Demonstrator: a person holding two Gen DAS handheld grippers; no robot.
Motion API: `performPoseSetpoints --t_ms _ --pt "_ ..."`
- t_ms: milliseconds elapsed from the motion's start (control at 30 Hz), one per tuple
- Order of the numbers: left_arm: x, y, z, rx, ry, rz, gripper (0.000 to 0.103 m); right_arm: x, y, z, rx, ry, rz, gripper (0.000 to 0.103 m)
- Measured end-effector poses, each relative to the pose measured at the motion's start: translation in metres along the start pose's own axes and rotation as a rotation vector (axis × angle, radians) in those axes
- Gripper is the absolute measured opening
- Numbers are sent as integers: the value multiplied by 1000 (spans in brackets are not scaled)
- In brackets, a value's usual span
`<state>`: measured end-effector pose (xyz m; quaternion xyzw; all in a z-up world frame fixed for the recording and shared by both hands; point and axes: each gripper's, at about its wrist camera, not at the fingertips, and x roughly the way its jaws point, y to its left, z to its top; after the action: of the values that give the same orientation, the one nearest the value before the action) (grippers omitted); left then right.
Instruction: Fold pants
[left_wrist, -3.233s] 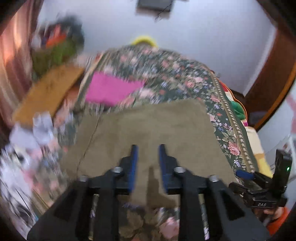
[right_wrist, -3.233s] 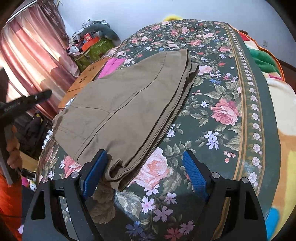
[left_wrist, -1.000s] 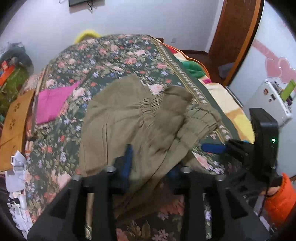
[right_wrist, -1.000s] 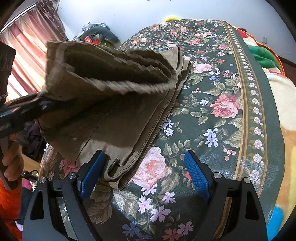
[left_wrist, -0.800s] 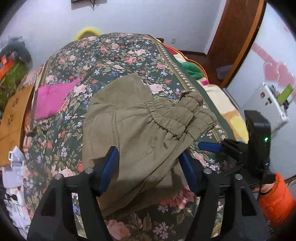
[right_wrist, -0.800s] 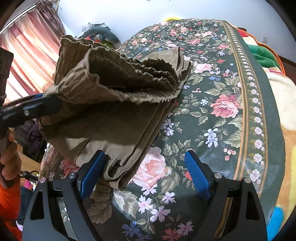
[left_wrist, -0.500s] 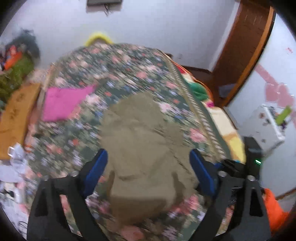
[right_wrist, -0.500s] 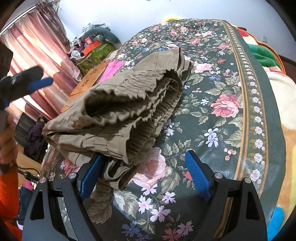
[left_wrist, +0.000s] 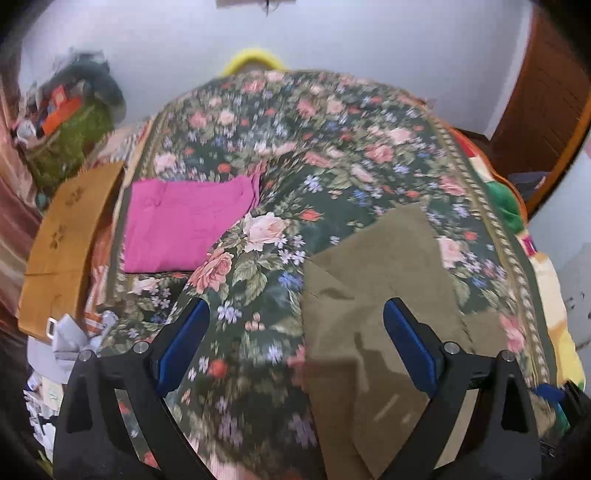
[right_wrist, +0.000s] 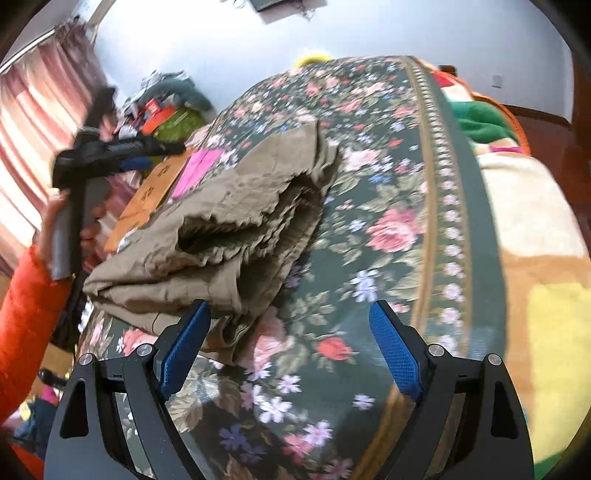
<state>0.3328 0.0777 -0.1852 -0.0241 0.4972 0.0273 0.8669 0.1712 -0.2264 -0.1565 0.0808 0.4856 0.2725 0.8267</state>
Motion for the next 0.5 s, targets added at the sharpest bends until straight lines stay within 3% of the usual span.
performPoseSetpoints --t_ms 100,300,500 --pt "40 7 13 -12 115 -4 96 -8 -10 4 27 -22 -24 85" --pt "90 9 22 -50 206 -63 96 -20 -23 13 48 -64 -90 85" --pt "124 0 11 29 277 -1 99 -19 -20 17 56 -70 -84 85"
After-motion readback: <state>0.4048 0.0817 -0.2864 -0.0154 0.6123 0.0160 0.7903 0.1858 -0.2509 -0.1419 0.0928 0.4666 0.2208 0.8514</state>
